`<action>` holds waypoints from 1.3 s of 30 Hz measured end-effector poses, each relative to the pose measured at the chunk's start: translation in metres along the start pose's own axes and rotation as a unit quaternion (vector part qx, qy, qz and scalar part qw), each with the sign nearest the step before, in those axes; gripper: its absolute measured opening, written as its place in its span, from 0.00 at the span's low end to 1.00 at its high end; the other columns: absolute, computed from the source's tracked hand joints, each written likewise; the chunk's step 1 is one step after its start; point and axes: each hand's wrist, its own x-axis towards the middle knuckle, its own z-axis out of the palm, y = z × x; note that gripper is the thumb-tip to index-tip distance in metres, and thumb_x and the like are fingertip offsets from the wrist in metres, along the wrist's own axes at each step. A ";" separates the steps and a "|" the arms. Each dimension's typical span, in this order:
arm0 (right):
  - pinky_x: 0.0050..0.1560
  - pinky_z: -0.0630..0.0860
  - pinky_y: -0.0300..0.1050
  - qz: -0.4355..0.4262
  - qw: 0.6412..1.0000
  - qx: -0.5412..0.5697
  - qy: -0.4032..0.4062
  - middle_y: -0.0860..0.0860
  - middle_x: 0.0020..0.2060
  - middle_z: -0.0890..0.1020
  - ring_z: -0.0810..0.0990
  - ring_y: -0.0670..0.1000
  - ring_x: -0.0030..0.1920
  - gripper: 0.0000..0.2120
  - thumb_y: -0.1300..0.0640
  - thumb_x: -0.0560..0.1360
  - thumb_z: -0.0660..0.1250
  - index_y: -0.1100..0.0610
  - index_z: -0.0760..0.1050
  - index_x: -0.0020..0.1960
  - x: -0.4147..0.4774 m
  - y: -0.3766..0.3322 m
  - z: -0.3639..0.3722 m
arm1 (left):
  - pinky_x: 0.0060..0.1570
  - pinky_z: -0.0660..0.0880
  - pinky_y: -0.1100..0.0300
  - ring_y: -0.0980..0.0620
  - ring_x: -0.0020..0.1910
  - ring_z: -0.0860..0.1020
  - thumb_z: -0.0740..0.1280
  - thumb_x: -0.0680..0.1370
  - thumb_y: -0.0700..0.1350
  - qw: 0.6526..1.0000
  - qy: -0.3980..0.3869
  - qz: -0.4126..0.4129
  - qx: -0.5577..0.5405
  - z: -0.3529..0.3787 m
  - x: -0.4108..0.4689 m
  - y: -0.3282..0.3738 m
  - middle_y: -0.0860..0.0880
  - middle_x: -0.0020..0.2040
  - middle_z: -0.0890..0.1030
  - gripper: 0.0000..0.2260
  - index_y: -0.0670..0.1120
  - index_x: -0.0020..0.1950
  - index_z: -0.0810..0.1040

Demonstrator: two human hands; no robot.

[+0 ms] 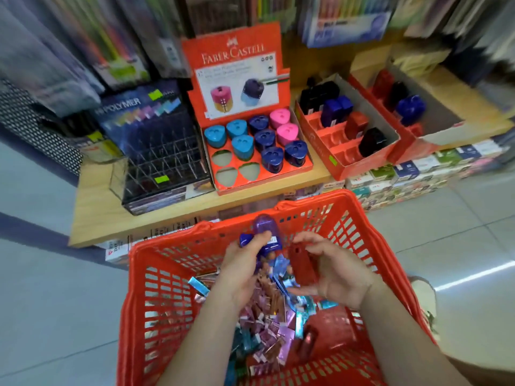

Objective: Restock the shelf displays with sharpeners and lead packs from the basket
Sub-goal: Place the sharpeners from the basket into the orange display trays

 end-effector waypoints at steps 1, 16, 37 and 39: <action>0.47 0.80 0.62 -0.014 1.000 0.000 0.021 0.55 0.45 0.80 0.82 0.52 0.41 0.06 0.53 0.73 0.66 0.51 0.77 0.49 -0.003 -0.004 0.011 | 0.40 0.71 0.50 0.42 0.39 0.75 0.73 0.72 0.46 0.999 -0.012 0.036 0.018 0.001 -0.008 0.008 0.38 0.40 0.82 0.08 0.42 0.45 0.82; 0.26 0.73 0.39 -0.156 0.986 0.049 0.042 0.58 0.41 0.84 0.83 0.52 0.36 0.21 0.50 0.69 0.68 0.62 0.77 0.56 -0.045 -0.056 0.087 | 0.39 0.74 0.57 0.46 0.39 0.79 0.63 0.73 0.62 0.970 0.001 0.236 0.054 0.027 -0.086 0.100 0.47 0.38 0.82 0.18 0.48 0.44 0.80; 0.35 0.76 0.42 -0.365 0.921 0.030 0.132 0.57 0.41 0.83 0.79 0.53 0.38 0.16 0.63 0.61 0.73 0.52 0.82 0.48 -0.015 -0.117 0.035 | 0.47 0.80 0.56 0.49 0.41 0.83 0.73 0.73 0.39 0.927 -0.107 0.280 0.224 0.111 -0.008 0.164 0.45 0.43 0.85 0.06 0.49 0.46 0.83; 0.37 0.77 0.44 -0.373 0.916 0.000 0.146 0.58 0.42 0.83 0.80 0.54 0.40 0.15 0.66 0.64 0.74 0.52 0.82 0.48 -0.015 -0.128 0.027 | 0.46 0.80 0.58 0.51 0.42 0.83 0.73 0.73 0.39 0.922 -0.120 0.287 0.231 0.119 0.001 0.167 0.50 0.42 0.85 0.07 0.51 0.46 0.83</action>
